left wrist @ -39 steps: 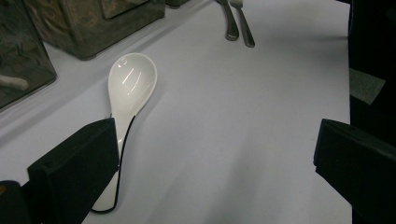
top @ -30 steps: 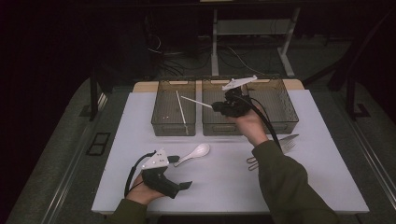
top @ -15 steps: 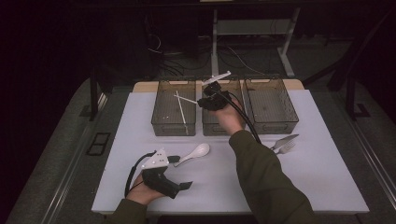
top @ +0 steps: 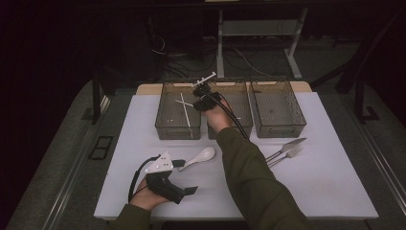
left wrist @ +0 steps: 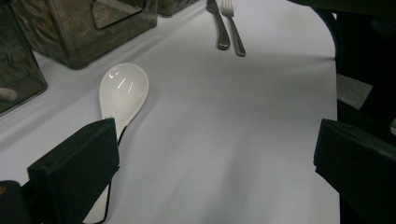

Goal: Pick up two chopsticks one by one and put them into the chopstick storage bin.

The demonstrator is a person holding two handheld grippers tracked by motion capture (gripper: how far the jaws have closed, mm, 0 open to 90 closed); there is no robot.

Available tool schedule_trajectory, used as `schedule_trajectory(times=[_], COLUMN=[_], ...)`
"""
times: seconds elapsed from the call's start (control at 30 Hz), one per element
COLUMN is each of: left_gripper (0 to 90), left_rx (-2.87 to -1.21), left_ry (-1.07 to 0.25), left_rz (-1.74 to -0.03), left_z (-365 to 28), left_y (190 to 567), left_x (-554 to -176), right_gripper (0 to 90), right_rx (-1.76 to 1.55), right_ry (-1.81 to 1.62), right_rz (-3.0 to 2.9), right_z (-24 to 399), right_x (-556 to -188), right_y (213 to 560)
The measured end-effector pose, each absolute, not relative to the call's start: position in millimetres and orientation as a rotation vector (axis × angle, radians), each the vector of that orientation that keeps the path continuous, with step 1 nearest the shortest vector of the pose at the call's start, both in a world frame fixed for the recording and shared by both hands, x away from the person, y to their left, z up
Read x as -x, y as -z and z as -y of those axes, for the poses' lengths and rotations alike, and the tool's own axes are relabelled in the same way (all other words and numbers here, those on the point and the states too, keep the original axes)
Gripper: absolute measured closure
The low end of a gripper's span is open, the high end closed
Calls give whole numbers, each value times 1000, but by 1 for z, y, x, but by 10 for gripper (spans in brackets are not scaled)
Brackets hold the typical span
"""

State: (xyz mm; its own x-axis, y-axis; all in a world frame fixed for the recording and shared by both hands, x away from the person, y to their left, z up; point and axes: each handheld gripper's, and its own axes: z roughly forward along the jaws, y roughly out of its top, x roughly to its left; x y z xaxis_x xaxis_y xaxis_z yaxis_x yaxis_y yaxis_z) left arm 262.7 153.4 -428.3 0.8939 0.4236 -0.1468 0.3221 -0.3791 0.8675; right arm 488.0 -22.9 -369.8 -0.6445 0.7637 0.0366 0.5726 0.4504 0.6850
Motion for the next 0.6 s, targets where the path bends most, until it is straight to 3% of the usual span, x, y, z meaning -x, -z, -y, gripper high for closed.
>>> schedule_trajectory(times=[0.37,0.6], left_gripper=[0,0], left_rx=[-1989,-1992], left_ry=[-117,-116], left_rz=[-542,-539], left_z=[-154,-154], left_y=[428,428], left_x=[-263,-263], right_gripper=[830,715], right_rx=[-1152,-1153], right_ry=[-951,-1012], right_rz=[-2470,-2502], right_z=[0,6], right_x=[-495,-494], right_y=[377,372])
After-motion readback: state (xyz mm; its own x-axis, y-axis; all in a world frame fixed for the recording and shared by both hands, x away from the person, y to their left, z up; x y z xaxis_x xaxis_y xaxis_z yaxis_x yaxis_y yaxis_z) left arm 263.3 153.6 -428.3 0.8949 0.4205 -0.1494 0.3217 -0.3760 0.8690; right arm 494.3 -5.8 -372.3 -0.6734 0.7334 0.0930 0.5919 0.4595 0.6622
